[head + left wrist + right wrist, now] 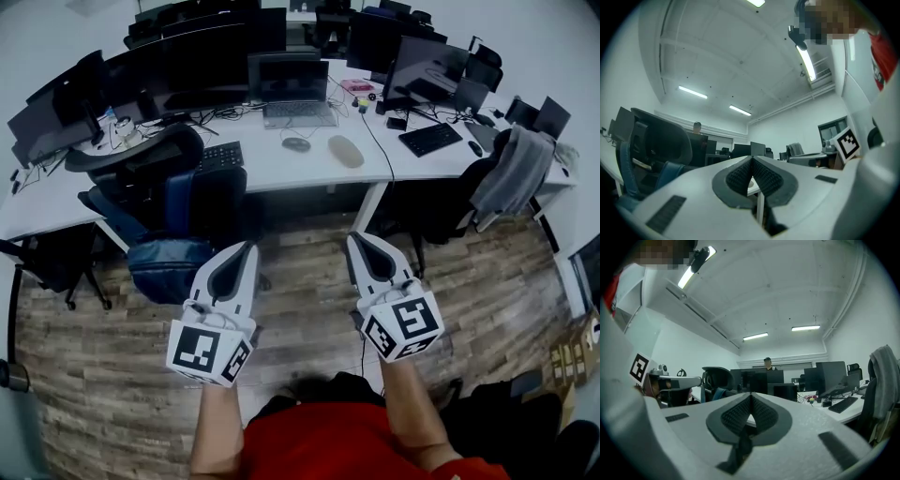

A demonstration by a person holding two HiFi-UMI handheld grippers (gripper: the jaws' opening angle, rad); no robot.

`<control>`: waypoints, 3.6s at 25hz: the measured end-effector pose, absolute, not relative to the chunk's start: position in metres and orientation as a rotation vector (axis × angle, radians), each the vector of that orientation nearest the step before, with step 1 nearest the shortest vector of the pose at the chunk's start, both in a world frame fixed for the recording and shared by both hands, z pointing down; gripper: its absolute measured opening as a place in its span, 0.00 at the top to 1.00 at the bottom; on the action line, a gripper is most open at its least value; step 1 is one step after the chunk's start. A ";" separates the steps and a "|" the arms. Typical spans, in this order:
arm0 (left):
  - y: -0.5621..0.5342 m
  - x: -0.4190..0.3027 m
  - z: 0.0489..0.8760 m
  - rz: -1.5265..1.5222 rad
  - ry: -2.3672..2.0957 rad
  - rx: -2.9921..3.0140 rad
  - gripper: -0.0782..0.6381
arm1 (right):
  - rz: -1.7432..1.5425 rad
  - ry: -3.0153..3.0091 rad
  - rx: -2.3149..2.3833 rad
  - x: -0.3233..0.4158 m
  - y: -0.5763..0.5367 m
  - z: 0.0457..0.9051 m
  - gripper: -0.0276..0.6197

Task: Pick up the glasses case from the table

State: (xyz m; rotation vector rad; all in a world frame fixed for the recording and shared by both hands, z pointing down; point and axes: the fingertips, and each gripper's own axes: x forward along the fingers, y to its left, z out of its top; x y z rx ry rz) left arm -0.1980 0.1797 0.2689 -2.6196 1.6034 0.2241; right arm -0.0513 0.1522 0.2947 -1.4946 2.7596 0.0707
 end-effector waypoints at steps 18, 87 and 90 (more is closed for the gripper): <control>0.070 -0.180 0.285 0.218 1.521 -2.665 0.88 | 0.087 2.737 -1.566 -0.048 0.036 0.320 0.95; -0.332 -0.114 0.384 -0.035 1.654 -2.721 0.88 | -0.564 3.230 -1.778 0.036 -0.404 0.575 0.34; -0.327 -0.110 0.381 -0.022 1.642 -2.719 0.88 | -0.509 3.188 -1.753 0.035 -0.397 0.546 0.34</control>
